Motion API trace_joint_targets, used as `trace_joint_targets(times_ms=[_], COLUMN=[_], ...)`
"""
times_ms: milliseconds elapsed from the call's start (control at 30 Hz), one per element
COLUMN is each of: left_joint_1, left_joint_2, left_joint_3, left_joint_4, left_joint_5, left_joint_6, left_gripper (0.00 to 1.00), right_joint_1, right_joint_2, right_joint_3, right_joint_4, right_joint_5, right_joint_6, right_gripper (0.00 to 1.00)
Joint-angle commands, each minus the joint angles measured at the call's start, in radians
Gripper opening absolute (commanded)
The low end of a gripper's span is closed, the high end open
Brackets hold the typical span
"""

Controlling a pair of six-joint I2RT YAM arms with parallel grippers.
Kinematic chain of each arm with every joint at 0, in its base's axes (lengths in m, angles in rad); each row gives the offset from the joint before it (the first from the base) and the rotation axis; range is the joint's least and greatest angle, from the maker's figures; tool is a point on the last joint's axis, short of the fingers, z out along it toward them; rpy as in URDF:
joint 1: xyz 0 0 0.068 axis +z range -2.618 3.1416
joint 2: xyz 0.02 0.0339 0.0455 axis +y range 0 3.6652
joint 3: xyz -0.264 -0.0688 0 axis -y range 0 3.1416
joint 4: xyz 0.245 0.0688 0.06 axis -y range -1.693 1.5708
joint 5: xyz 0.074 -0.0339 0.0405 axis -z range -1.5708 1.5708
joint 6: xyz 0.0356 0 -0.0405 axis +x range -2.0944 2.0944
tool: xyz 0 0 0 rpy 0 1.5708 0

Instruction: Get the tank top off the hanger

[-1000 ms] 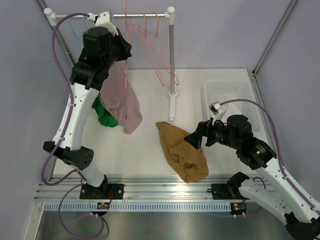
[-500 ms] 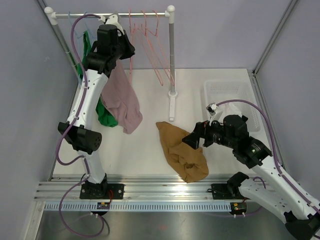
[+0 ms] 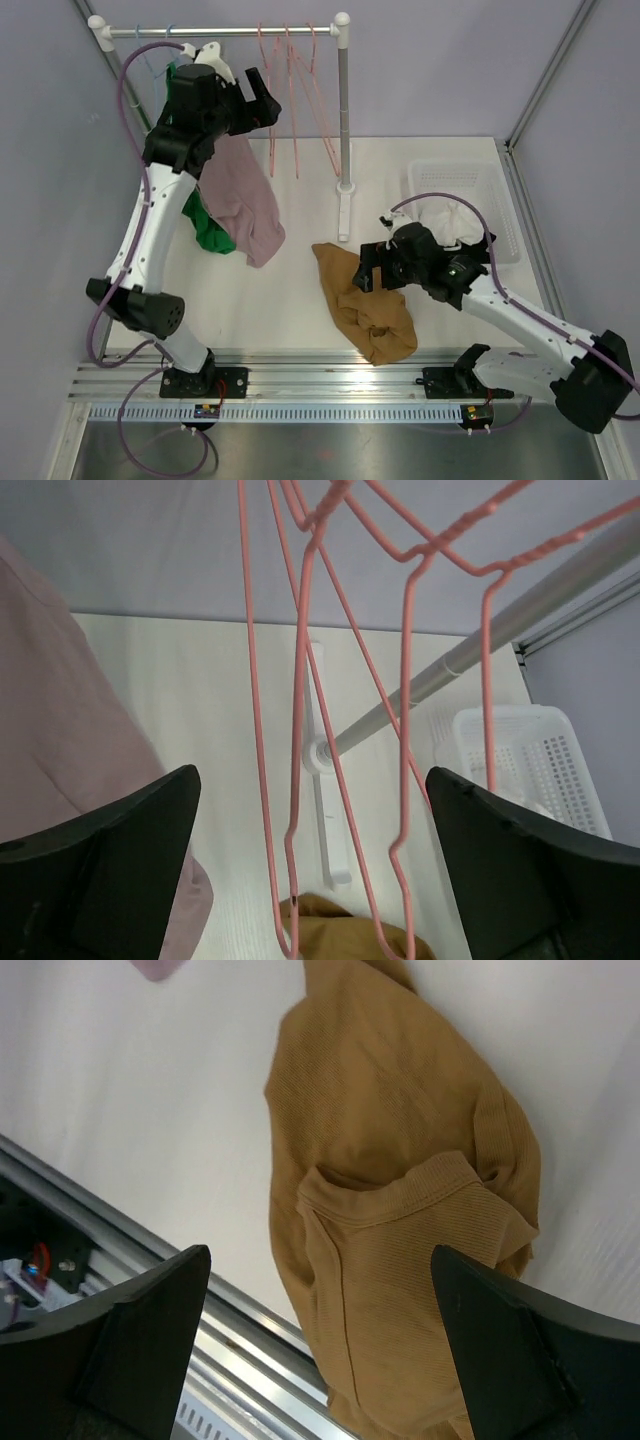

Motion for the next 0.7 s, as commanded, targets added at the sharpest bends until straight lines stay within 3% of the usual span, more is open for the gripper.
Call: trace_joint_targets(times_ms=[0,267,533,633,667], left_joint_1=[0.003,0.001,0.001,0.001,0.001], left_joint_2=[-0.215,-0.667,-0.946,-0.988,-1.014], left_joint_3=[-0.087,-0.563,-0.772,-0.821,-0.839], left_joint_4=[0.029,0.055,-0.075,-0.103,-0.104], left_joint_5=[-0.014,-0.095,-0.149,-0.161,-0.17], left_joint_6=[0.017,-0.007,0.061,0.112,0.124], left_gripper=[0.99,0.99,0.99,0.99,0.99], right_joint_1=[0.086,0.157,0.238,0.261,0.265], right_joint_2=[0.093,0.358,0.616,0.667,0.67], right_joint_3=[0.037,0.055,0.099,0.106,0.104], right_joint_4=[-0.013,-0.03,-0.038,-0.02,-0.012], right_joint_5=[0.215,0.335,0.329,0.337,0.335], right_joint_6=[0.018,0.079,0.079,0.084,0.084], right_gripper=[0.99,1.0,0.99,0.88,0.54])
